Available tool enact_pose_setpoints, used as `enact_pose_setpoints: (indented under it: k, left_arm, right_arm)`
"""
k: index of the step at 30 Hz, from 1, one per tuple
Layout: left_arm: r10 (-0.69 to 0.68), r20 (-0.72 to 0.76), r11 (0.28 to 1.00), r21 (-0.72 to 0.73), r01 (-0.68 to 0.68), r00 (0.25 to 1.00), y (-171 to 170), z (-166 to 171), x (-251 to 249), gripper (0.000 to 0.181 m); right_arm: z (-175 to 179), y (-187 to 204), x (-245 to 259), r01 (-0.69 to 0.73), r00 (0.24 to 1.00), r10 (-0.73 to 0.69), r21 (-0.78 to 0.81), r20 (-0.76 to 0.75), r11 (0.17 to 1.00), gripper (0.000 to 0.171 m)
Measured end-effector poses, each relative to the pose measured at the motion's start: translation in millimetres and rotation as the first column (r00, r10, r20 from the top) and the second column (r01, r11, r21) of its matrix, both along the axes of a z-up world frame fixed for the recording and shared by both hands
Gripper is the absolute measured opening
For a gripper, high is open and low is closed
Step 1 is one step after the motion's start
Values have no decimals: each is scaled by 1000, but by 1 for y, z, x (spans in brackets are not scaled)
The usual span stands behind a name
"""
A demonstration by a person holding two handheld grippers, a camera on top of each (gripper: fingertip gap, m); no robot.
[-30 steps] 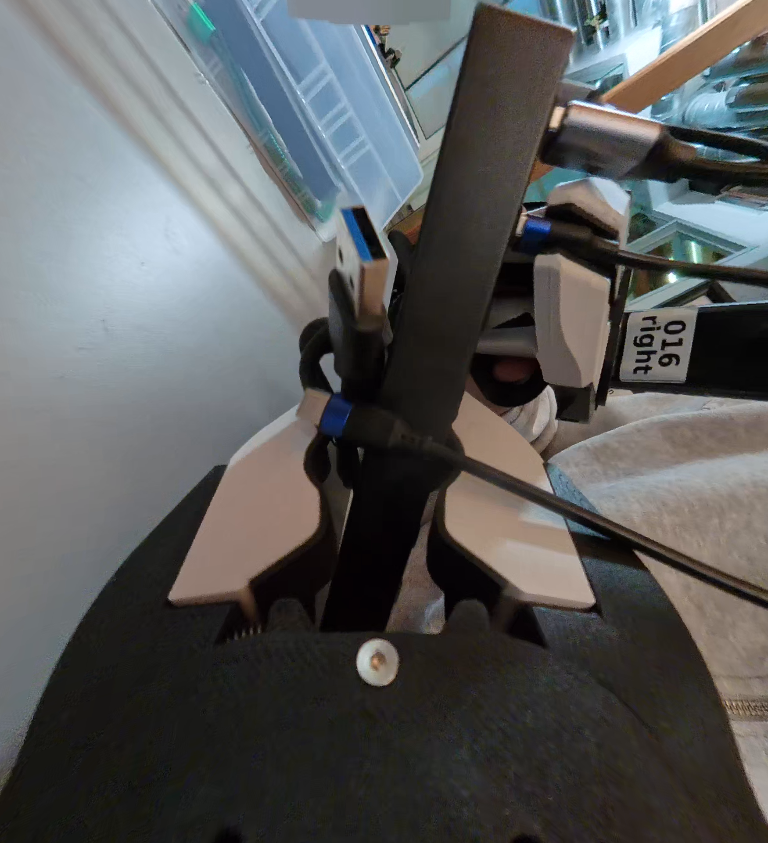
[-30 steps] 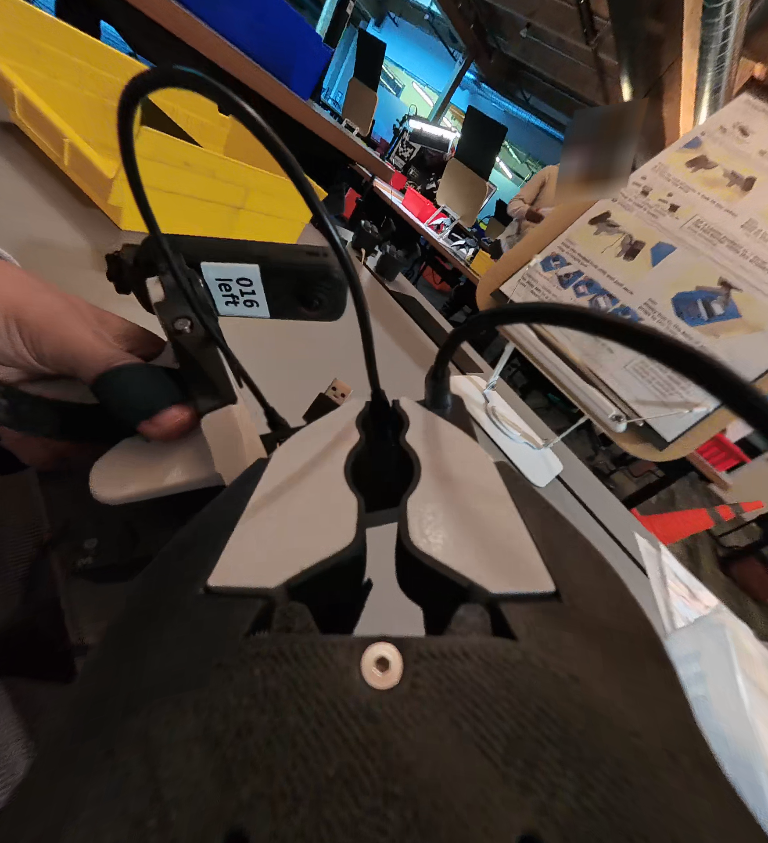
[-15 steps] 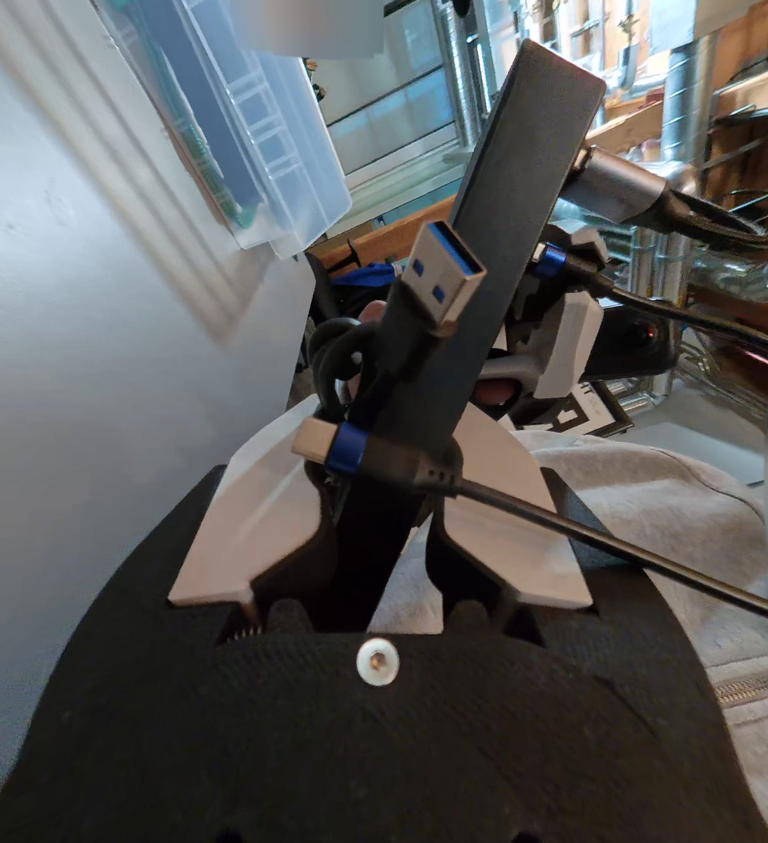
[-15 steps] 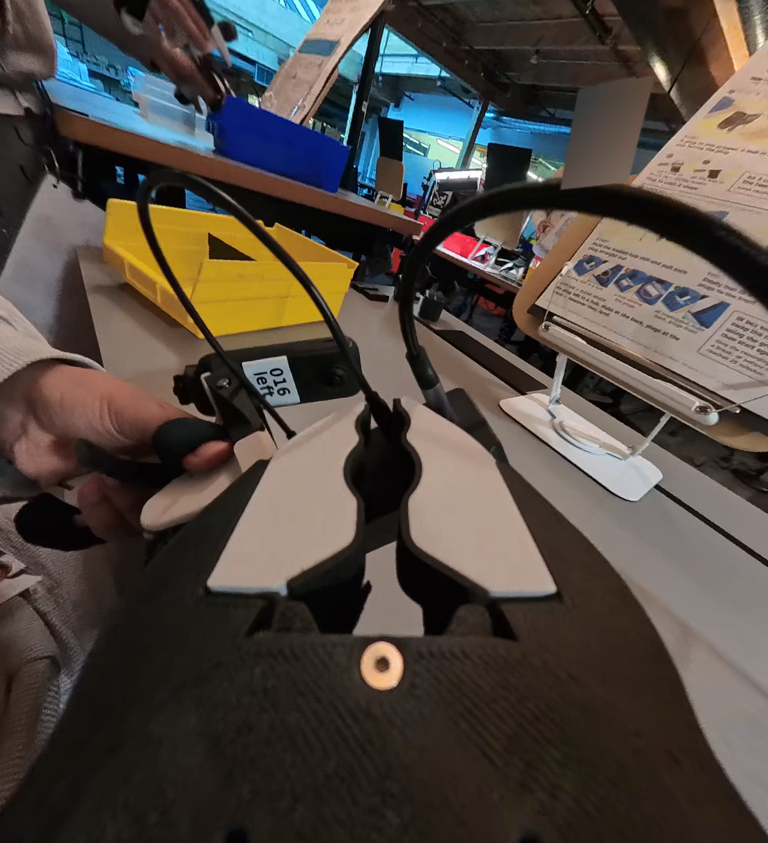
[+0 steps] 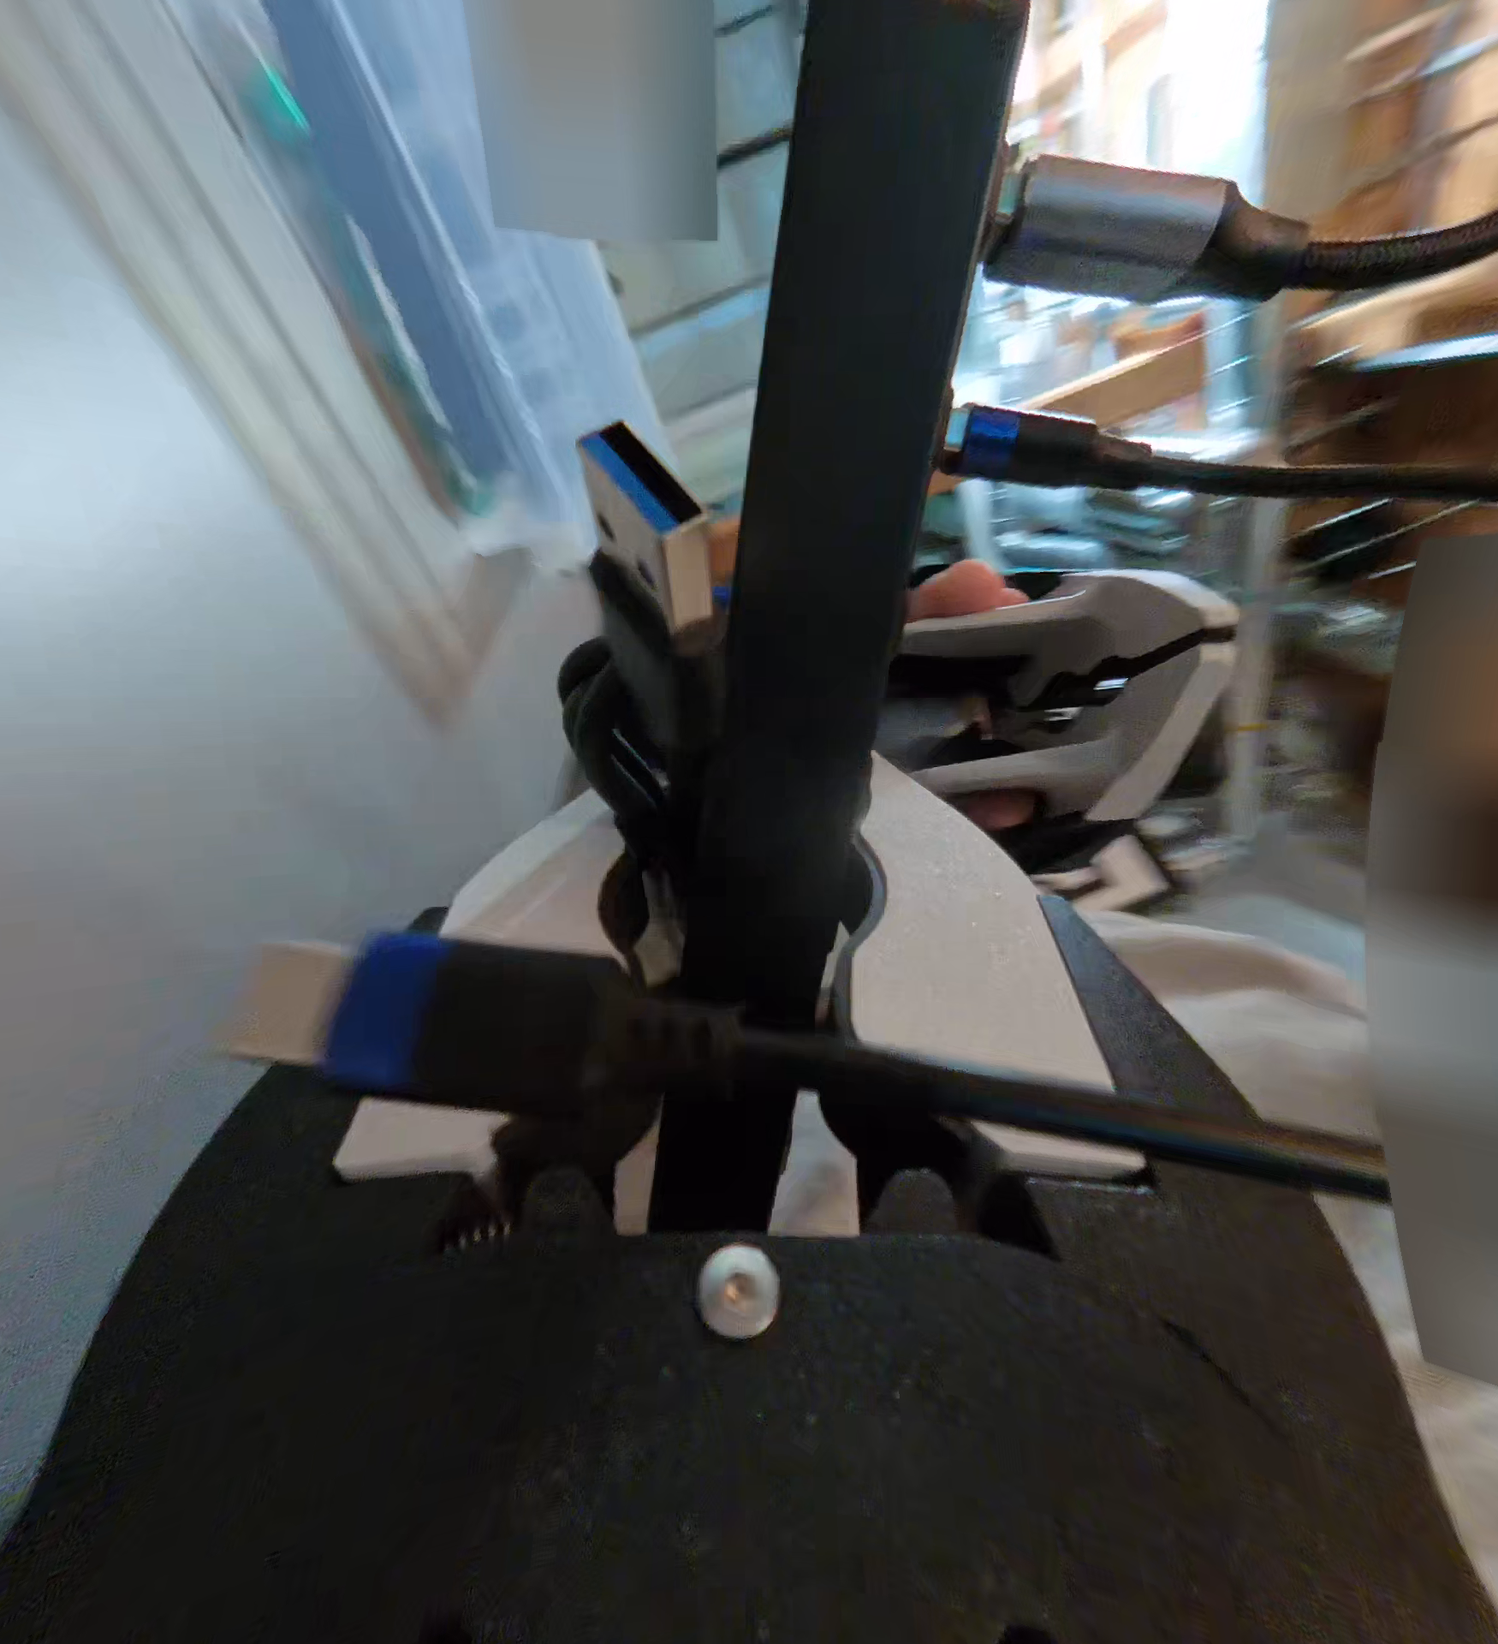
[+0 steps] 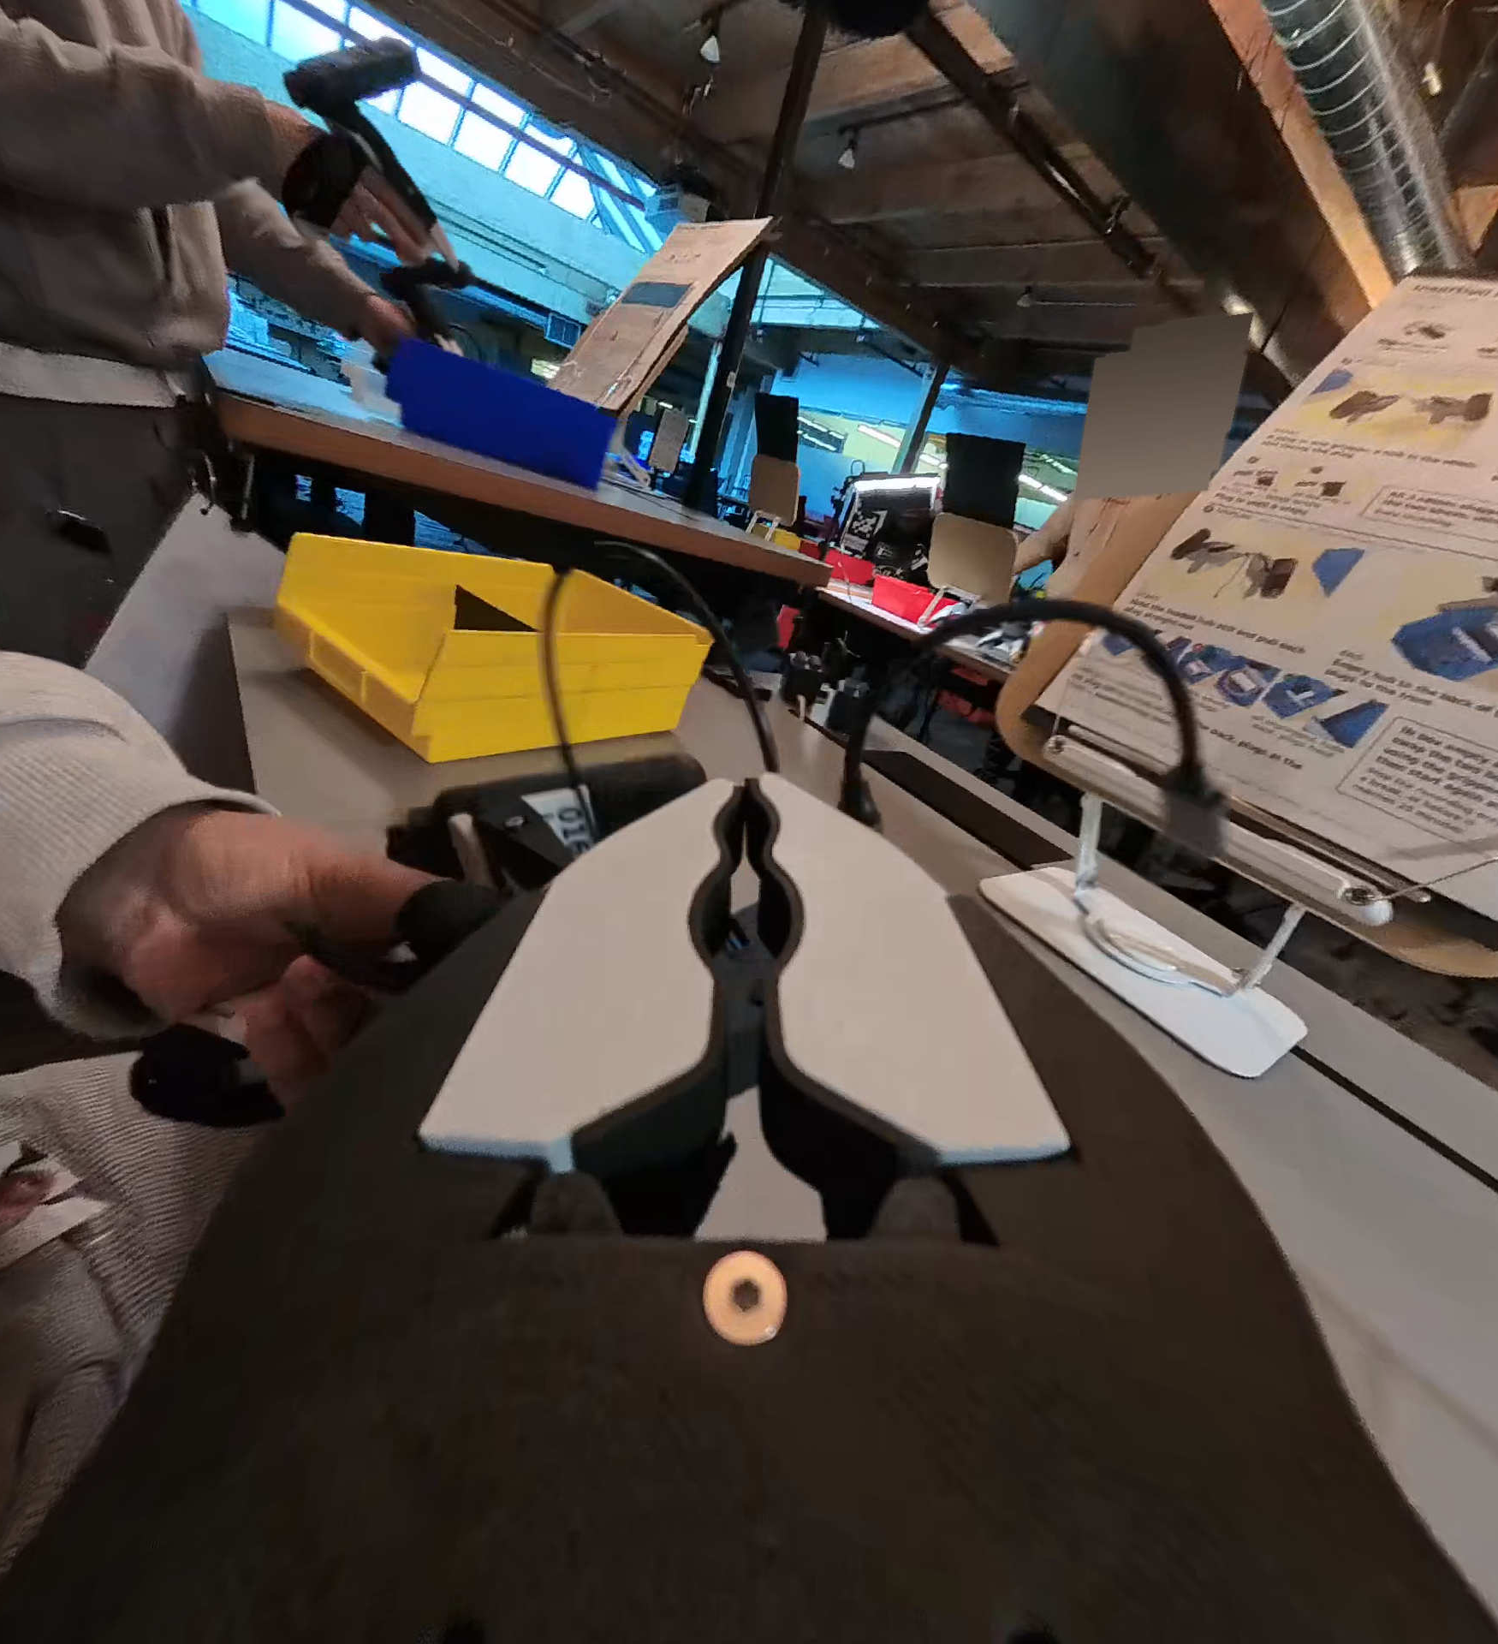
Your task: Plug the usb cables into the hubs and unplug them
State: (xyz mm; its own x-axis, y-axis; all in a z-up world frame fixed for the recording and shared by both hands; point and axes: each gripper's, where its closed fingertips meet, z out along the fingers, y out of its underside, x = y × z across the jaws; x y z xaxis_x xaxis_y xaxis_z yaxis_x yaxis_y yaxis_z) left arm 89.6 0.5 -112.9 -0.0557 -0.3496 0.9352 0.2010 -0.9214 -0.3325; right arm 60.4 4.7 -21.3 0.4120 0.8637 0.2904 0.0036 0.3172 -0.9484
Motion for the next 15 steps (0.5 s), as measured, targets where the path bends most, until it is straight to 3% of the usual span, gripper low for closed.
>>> enact_pose_setpoints:
  k: [3,10,15]
  left_arm:
    - [99,-169,989,128,-78,981,13,-11,-17,43]
    - [52,-219,988,155,-18,974,1,-20,-8,44]
    - [114,-306,965,260,-32,945,-1,-25,-2,44]
  right_arm:
    - [-7,7,0,60,997,-63,54,49,997,1]
    - [-30,14,-12,187,947,-248,279,203,942,27]
    - [-37,19,-11,194,943,-245,224,224,955,22]
